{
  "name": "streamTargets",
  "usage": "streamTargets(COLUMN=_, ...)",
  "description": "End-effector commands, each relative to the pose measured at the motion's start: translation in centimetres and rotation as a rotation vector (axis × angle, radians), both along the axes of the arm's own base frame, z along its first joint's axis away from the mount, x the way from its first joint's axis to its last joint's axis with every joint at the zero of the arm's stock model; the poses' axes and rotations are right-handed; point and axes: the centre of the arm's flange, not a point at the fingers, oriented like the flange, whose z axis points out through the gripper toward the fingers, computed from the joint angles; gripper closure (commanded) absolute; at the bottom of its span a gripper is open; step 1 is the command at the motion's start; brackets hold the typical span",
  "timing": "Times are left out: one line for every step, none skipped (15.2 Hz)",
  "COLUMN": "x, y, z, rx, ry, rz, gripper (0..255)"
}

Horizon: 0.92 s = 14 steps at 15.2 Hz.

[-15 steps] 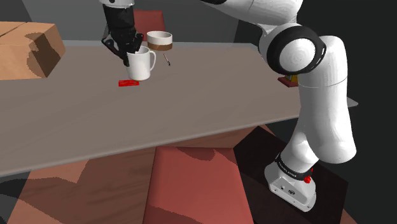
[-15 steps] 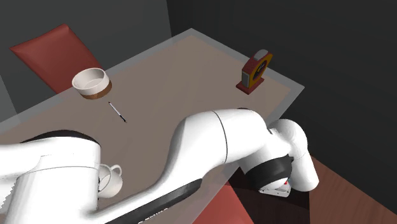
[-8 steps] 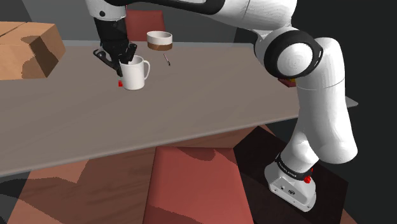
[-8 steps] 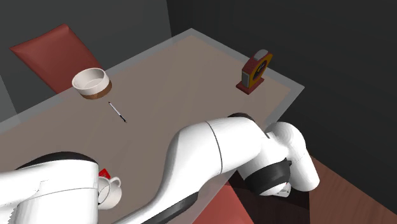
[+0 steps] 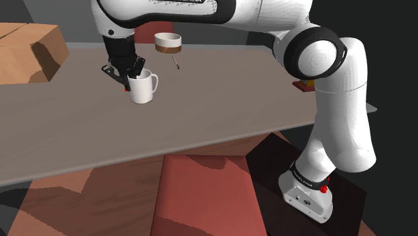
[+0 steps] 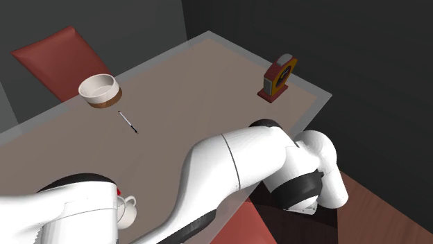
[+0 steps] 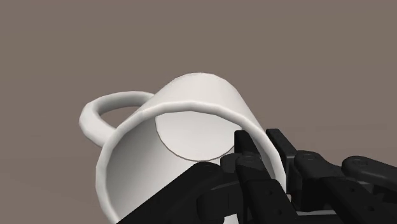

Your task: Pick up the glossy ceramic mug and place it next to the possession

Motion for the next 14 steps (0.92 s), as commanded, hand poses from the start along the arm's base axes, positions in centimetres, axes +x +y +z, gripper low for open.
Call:
streamTargets(x=0.0, y=0.0, z=-0.1, rx=0.001, ry=-0.001, rz=0.000, gripper=255)
streamTargets(x=0.0, y=0.0, z=-0.1, rx=0.001, ry=-0.001, rz=0.000, gripper=255)
streamTargets(x=0.0, y=0.0, z=-0.1, rx=0.001, ry=-0.001, rz=0.000, gripper=255)
streamTargets(x=0.0, y=0.0, z=-0.1, rx=0.001, ry=-0.001, rz=0.000, gripper=255)
streamTargets(x=0.0, y=0.0, z=-0.1, rx=0.001, ry=-0.001, rz=0.000, gripper=255)
streamTargets(x=0.0, y=0.0, z=-0.1, rx=0.001, ry=-0.001, rz=0.000, gripper=255)
streamTargets(x=0.0, y=0.0, z=-0.1, rx=0.001, ry=-0.001, rz=0.000, gripper=0)
streamTargets(x=0.0, y=0.0, z=-0.1, rx=0.001, ry=-0.001, rz=0.000, gripper=0)
streamTargets(x=0.0, y=0.0, z=-0.1, rx=0.001, ry=-0.001, rz=0.000, gripper=0)
streamTargets(x=0.0, y=0.0, z=-0.1, rx=0.001, ry=-0.001, rz=0.000, gripper=0)
streamTargets(x=0.0, y=0.0, z=-0.1, rx=0.001, ry=-0.001, rz=0.000, gripper=0)
streamTargets(x=0.0, y=0.0, z=-0.1, rx=0.001, ry=-0.001, rz=0.000, gripper=0)
streamTargets(x=-0.1, y=0.0, z=1.2, rx=0.001, ry=-0.001, rz=0.000, gripper=0)
streamTargets(x=-0.2, y=0.1, z=2.5, rx=0.001, ry=-0.001, rz=0.000, gripper=0)
